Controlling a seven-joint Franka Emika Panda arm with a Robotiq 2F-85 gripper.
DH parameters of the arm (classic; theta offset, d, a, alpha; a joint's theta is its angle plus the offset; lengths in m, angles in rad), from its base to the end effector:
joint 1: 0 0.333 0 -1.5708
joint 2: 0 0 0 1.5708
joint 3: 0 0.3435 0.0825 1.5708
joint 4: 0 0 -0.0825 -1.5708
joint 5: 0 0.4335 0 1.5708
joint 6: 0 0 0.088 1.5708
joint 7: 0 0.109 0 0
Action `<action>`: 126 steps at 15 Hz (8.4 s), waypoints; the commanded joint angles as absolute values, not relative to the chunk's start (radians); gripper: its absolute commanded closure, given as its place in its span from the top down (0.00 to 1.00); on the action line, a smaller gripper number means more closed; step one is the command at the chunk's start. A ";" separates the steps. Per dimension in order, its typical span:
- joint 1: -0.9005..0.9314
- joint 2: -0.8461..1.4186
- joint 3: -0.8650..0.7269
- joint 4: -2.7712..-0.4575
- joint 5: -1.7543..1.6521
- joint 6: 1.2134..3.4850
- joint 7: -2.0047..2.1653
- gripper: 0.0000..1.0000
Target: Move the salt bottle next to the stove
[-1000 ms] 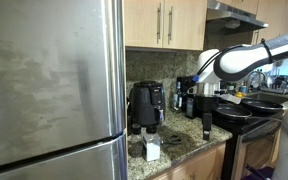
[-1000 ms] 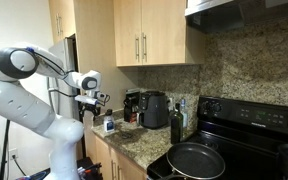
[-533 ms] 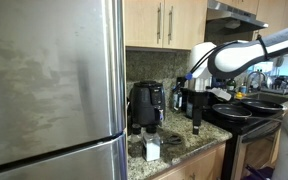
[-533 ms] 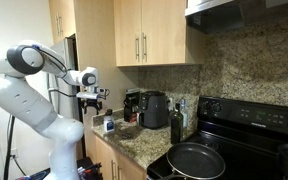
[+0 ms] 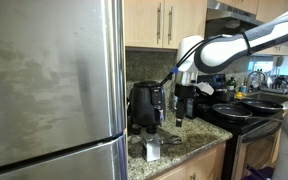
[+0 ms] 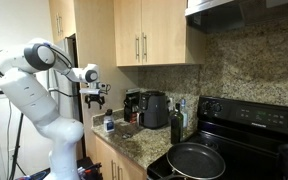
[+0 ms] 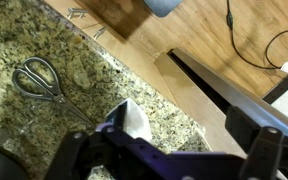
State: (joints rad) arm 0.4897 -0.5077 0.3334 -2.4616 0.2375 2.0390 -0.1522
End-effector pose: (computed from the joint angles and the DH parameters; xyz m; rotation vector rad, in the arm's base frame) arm 0.2854 0.3357 0.4738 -2.7997 -1.2510 -0.0739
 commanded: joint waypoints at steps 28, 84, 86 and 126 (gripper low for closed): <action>0.410 -0.055 0.395 -2.271 0.014 2.396 0.218 1.00; 0.048 -0.368 0.112 -2.352 0.081 2.308 0.371 0.62; 0.024 -0.375 0.083 -2.355 0.088 2.310 0.369 0.62; -0.058 0.035 -0.129 -2.222 -0.389 2.582 1.229 1.00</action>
